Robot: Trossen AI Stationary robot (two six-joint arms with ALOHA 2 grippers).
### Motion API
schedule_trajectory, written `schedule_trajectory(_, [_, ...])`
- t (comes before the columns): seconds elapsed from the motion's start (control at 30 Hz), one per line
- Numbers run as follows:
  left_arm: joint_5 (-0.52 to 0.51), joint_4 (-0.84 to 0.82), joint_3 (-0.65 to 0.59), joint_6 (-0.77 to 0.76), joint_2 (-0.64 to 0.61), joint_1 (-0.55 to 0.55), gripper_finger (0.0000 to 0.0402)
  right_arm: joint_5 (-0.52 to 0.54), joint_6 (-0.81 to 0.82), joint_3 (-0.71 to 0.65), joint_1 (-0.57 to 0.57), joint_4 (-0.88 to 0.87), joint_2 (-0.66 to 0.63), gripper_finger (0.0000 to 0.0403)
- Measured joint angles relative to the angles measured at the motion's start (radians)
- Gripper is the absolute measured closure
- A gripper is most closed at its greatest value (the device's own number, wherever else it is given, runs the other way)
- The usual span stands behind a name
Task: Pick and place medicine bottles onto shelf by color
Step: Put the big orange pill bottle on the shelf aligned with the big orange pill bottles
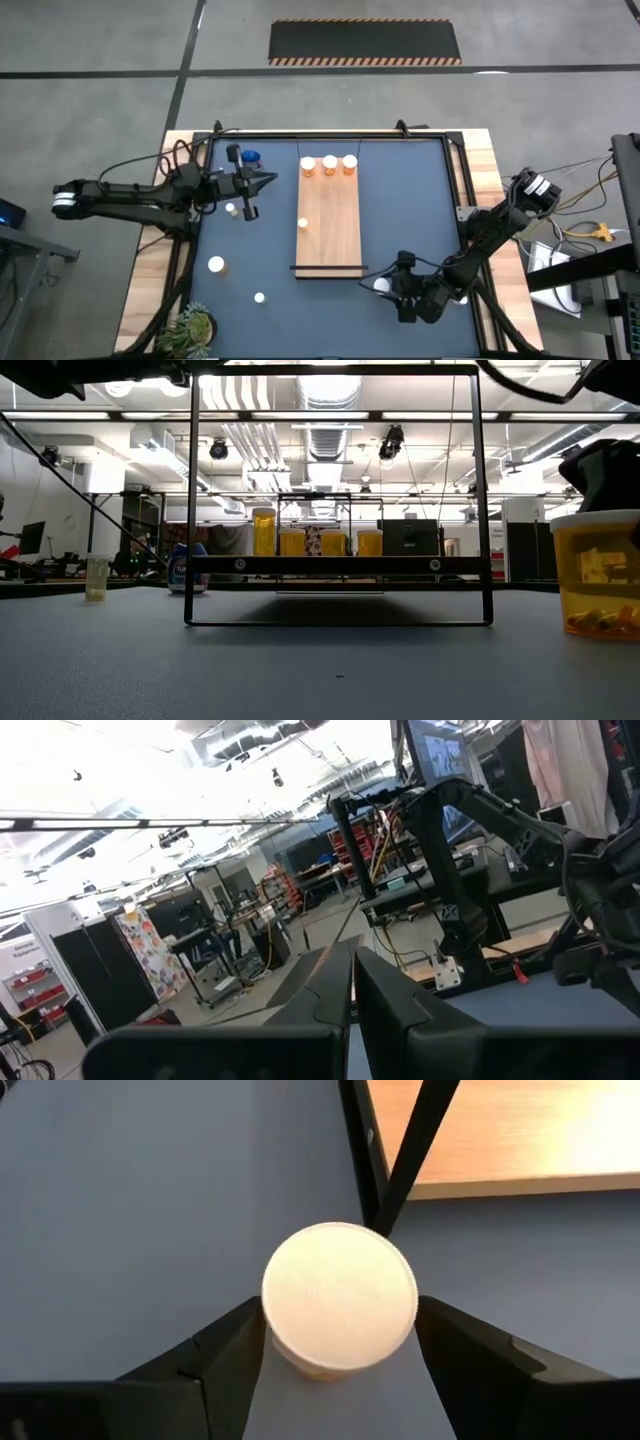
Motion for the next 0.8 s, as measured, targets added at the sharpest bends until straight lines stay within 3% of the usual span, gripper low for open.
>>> schedule_trajectory(0.33, [0.0,0.002,-0.002,0.0,0.003,0.0,0.0402,0.01,0.0,-0.001,0.0,0.014,0.0,0.021])
schedule_trajectory(0.53, [0.0,0.003,-0.001,0.0,0.004,0.0,0.0402,0.009,0.001,-0.001,0.0,0.01,-0.004,0.0206])
schedule_trajectory(0.8, [0.0,0.005,0.001,0.0,-0.003,0.0,0.0402,-0.005,0.13,-0.001,-0.005,-0.197,-0.148,0.0207])
